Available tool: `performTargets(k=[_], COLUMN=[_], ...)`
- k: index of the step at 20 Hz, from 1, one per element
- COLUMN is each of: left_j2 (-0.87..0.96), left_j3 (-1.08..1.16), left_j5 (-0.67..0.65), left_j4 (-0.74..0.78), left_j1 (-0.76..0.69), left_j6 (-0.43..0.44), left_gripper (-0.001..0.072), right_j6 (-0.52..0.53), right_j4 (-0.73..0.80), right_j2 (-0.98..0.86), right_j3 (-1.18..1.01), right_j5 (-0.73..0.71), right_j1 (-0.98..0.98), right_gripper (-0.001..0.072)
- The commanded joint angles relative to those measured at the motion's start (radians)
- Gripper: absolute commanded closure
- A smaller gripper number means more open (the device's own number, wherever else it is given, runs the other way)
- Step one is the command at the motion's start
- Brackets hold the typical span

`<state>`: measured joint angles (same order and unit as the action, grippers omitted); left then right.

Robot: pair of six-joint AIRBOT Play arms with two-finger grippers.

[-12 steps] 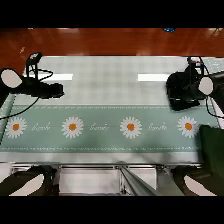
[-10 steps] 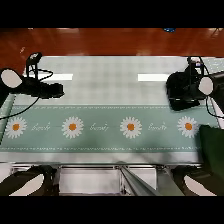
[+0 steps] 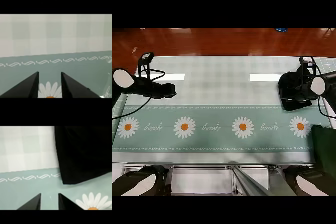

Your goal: Fold the shirts.

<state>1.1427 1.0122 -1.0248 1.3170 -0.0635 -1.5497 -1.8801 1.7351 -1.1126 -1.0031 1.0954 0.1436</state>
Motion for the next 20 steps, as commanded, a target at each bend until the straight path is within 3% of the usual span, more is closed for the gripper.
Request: performTargets(k=[1,11,14,15,17,20], left_j2=[0.001,0.001,0.001,0.002,0.01,0.042], left_j3=[0.0,0.0,0.0,0.0,0.0,0.0], left_j5=[0.016,0.034,0.092,0.119,0.154,0.159], left_j4=[0.0,0.0,0.0,0.0,0.001,0.0], left_j1=[0.0,0.0,0.0,0.0,0.001,0.001], left_j6=[0.0,0.0,0.0,-0.001,0.0,0.0], left_gripper=[0.0344,0.0344,0.0318,0.0203,0.0206,0.0206], right_j6=[0.001,0.0,-0.025,-0.052,-0.06,0.079], right_j4=[0.002,0.054,0.165,0.2,0.175,-0.004], right_j2=[0.001,0.001,-0.017,-0.048,-0.153,-0.344], right_j3=[0.001,0.001,-0.005,-0.024,-0.094,-0.247], right_j5=[-0.024,-0.414,-0.549,-0.542,-0.506,-0.426], right_j1=[0.001,0.001,-0.013,-0.045,-0.167,-0.352], right_gripper=[0.0438,0.0439,0.0341,0.0327,0.0299,0.0296])
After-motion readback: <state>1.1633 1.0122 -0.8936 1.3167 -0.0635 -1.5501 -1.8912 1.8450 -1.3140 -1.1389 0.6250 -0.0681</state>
